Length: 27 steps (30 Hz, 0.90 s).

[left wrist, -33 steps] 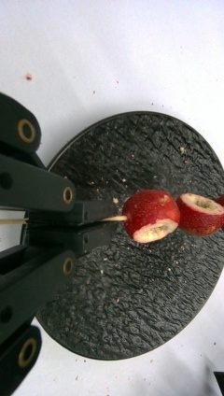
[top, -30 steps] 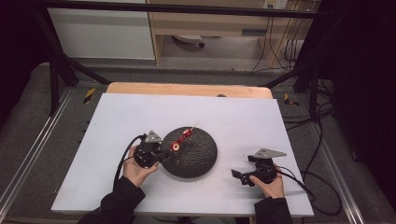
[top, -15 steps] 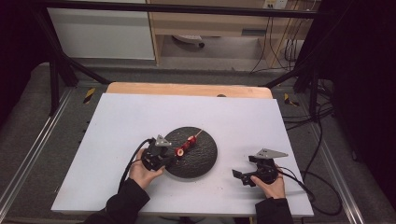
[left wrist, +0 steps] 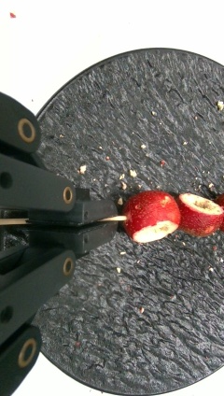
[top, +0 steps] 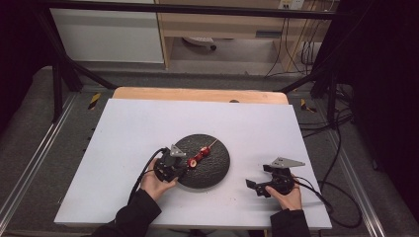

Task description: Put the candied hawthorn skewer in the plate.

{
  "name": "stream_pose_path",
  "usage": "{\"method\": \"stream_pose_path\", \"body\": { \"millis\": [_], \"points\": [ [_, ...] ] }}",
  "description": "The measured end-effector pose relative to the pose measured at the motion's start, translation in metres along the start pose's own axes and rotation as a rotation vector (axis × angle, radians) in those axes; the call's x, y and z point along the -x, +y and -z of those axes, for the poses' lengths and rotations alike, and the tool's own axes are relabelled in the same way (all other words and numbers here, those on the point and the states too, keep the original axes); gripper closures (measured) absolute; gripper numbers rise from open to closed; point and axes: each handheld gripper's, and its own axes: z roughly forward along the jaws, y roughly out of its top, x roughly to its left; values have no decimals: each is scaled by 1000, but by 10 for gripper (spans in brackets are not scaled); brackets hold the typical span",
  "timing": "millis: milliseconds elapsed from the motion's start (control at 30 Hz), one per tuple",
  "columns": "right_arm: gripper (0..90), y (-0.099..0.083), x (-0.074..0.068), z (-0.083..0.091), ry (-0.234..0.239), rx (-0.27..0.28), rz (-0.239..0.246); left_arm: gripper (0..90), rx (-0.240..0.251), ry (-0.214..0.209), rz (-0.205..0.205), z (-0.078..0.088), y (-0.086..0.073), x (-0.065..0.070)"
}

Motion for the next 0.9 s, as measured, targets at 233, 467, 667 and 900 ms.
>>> {"method": "stream_pose_path", "body": {
  "millis": [233, 467, 667, 900],
  "points": [
    [12, 0, -1, 0, -3, 1, -2, 834, 5, 3, -1, 1, 0, -1],
    [12, 0, -1, 0, -5, -1, -3, 702, 29, -18, -22, 10, -2, -3],
    [12, 0, -1, 0, -7, 0, -5, 586, 42, -35, -27, 20, -4, -9],
    [11, 0, -1, 0, -9, -2, -4, 413, 46, -58, -54, 32, -10, -17]
  ]
}}
